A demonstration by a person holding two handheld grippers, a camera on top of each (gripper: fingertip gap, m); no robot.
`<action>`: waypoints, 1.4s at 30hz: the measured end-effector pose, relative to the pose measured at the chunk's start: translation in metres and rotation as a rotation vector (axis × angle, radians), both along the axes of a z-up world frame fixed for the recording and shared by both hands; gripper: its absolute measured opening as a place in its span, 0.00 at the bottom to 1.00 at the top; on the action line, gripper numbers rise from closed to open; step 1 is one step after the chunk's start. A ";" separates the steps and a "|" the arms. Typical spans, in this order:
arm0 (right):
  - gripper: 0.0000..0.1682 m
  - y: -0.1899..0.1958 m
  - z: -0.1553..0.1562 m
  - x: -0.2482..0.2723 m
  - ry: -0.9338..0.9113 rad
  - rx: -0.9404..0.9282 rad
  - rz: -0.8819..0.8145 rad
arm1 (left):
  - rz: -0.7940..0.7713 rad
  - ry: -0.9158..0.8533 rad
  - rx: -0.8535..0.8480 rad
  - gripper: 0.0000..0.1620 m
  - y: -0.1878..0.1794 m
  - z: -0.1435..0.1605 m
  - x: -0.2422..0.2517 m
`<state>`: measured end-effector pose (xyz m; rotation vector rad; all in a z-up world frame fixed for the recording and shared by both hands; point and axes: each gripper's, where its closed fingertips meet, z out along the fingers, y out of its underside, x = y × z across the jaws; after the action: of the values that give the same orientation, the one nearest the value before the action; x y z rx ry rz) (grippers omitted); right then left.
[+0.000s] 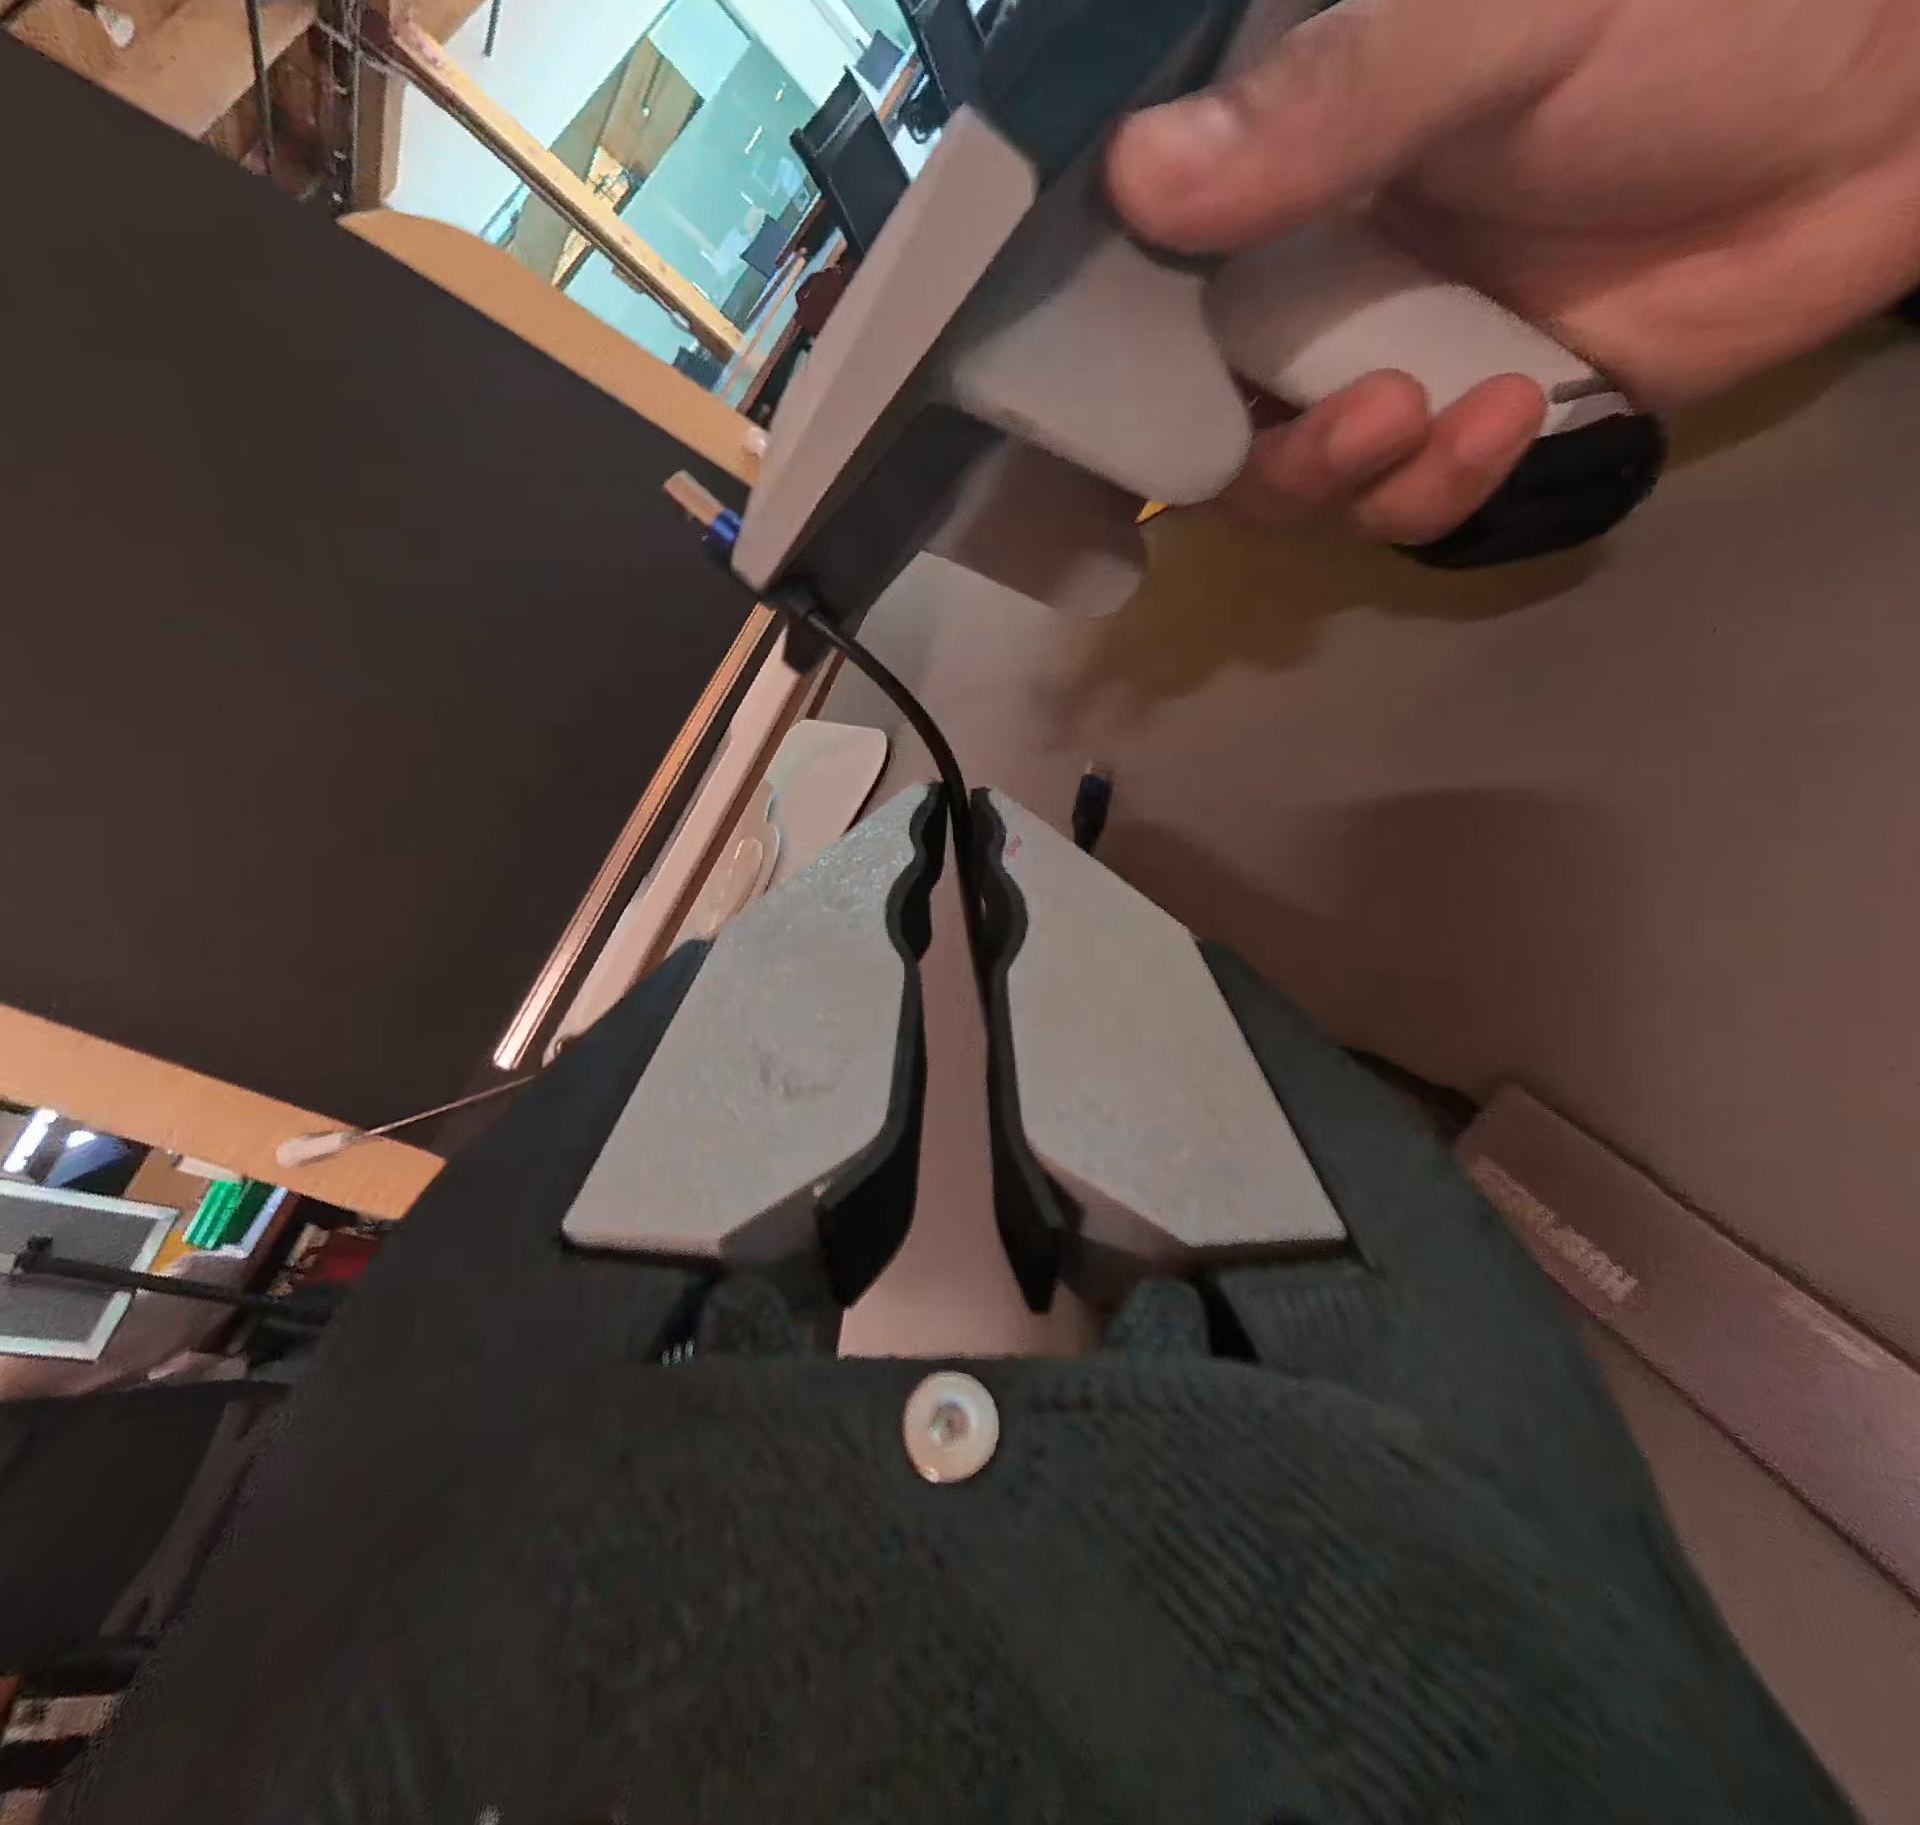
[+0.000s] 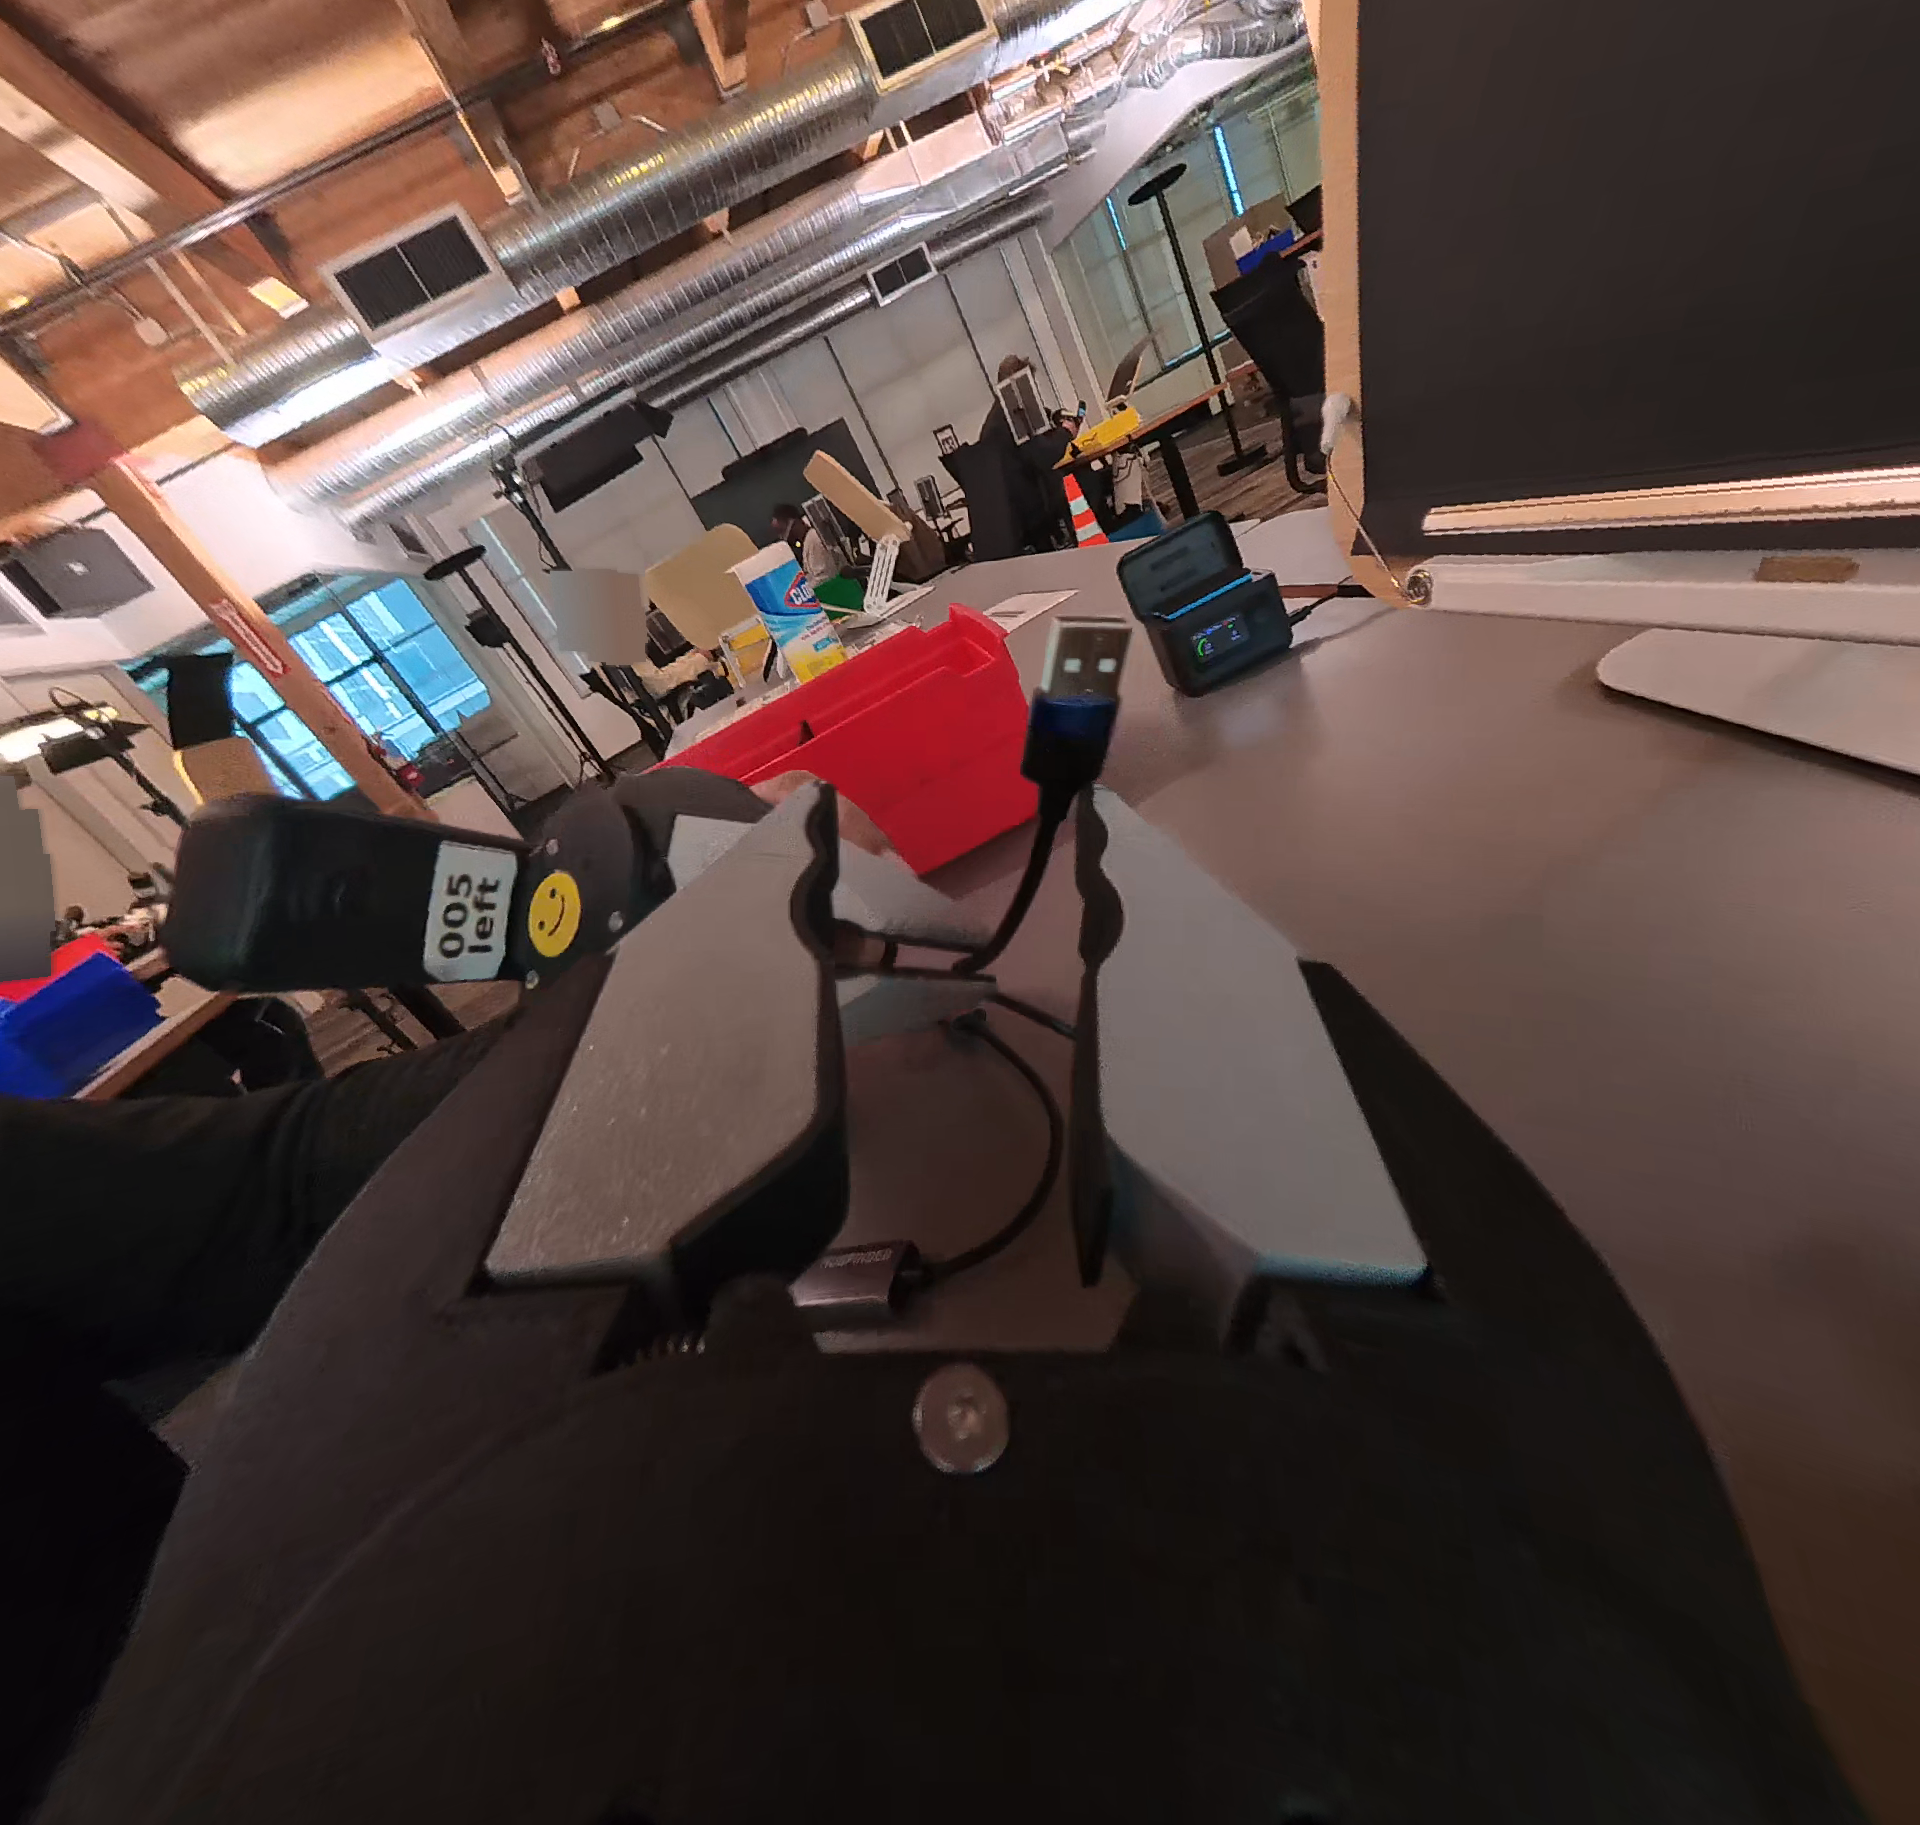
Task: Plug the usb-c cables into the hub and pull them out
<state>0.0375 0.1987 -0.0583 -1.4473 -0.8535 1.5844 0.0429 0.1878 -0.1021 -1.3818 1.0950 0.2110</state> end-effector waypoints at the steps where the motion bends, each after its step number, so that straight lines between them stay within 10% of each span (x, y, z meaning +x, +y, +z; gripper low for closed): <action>1: 0.23 0.000 0.000 0.000 -0.002 0.002 0.000 | 0.000 0.015 0.006 0.02 -0.001 -0.001 0.002; 10: 0.13 -0.004 0.000 0.000 0.004 0.010 0.010 | 0.003 0.056 0.031 0.02 -0.005 -0.006 0.010; 16: 0.26 0.004 -0.014 -0.005 -0.081 0.016 -0.053 | 0.005 0.069 0.038 0.02 -0.003 -0.008 0.008; 21: 0.18 0.011 -0.023 -0.006 -0.133 0.009 -0.091 | -0.052 0.067 0.051 0.02 -0.011 -0.008 0.016; 23: 0.34 0.015 -0.028 -0.007 -0.163 0.002 -0.116 | -0.089 0.073 0.039 0.01 -0.016 -0.010 0.023; 27: 0.11 0.002 -0.021 -0.010 -0.129 0.026 -0.043 | -0.067 0.108 0.032 0.01 -0.013 -0.018 0.025; 42: 0.09 0.013 -0.026 -0.005 -0.187 0.089 -0.146 | 0.063 -0.095 -0.044 0.02 0.004 -0.006 0.001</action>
<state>0.0326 0.2117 -0.0839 -1.5740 -0.8916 1.3023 0.0440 0.1915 -0.1085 -1.4519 0.9833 0.1660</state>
